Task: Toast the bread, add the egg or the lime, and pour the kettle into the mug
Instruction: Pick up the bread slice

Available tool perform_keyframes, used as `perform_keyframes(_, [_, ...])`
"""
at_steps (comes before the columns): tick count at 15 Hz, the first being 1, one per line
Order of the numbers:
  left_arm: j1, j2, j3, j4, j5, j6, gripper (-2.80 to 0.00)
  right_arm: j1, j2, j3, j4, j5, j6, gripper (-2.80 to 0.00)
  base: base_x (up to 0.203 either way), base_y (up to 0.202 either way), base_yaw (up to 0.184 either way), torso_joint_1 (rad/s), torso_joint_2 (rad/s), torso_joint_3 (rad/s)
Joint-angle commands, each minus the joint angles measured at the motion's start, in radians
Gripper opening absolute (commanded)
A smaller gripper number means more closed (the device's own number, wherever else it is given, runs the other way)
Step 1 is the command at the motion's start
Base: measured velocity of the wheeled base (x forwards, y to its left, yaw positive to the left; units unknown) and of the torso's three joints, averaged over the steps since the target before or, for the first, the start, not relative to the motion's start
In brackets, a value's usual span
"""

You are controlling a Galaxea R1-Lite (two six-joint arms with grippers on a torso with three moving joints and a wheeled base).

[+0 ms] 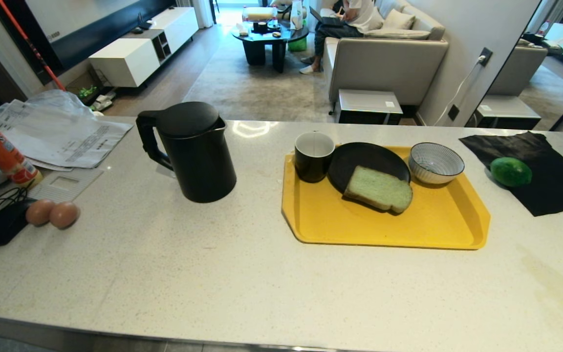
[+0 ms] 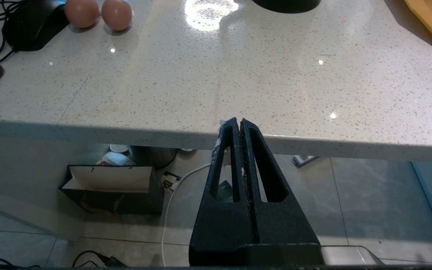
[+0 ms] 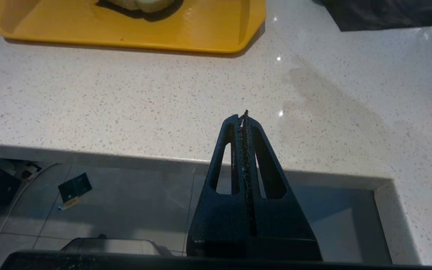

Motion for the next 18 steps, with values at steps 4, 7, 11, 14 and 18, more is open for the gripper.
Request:
perform_keyframes(4, [0.000,-0.002,0.017,-0.001,0.001,-0.001,-2.80,0.001,0.004,-0.137,0.079,0.040,0.001,-2.80,0.000,0.000,0.000,0.000,0.00,0.000])
perform_keyframes(7, [0.000,-0.002,0.017,-0.001,0.001,-0.001,-2.80,0.001,0.059,-0.261,0.114,0.071,0.001,-2.80,0.000,0.000,0.000,0.000,0.00,0.000])
perform_keyframes(11, [0.000,-0.002,0.017,-0.001,0.001,-0.001,-2.80,0.001,0.242,-0.446,0.111,0.089,0.065,-2.80,0.000,0.000,0.000,0.000,0.00,0.000])
perform_keyframes(14, [0.000,-0.002,0.017,-0.001,0.001,-0.001,-2.80,0.001,0.333,-0.524,0.111,0.123,0.092,-2.80,0.000,0.000,0.000,0.000,0.00,0.000])
perform_keyframes(18, [0.000,-0.002,0.017,-0.001,0.001,-0.001,-2.80,0.000,0.492,-0.603,0.117,0.158,0.094,-2.80,0.000,0.000,0.000,0.000,0.00,0.000])
